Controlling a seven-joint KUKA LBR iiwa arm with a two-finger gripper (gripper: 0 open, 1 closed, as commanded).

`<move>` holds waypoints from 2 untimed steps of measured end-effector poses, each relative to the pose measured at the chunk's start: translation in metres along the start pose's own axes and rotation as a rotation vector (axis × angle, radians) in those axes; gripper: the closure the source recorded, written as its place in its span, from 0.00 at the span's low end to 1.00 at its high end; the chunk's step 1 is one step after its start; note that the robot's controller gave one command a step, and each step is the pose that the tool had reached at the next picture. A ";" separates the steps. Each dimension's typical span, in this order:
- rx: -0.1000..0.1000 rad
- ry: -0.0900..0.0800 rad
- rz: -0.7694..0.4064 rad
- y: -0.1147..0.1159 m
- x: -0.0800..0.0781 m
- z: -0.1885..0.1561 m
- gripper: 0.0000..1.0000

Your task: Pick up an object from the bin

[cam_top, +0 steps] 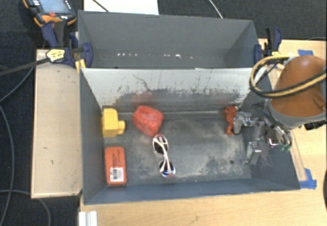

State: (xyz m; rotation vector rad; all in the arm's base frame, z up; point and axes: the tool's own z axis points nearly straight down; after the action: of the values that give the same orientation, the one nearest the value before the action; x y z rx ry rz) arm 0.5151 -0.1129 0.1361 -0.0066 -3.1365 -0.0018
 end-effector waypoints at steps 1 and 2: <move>0.002 -0.008 -0.006 0.000 -0.002 -0.004 0.00; 0.001 -0.006 0.054 -0.038 -0.077 0.064 0.00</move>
Offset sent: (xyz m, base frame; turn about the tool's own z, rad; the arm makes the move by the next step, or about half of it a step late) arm 0.0750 -0.0382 -0.0661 0.0554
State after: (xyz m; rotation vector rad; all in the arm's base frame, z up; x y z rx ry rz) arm 0.5913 -0.1516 0.0712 -0.0914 -3.1408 -0.0004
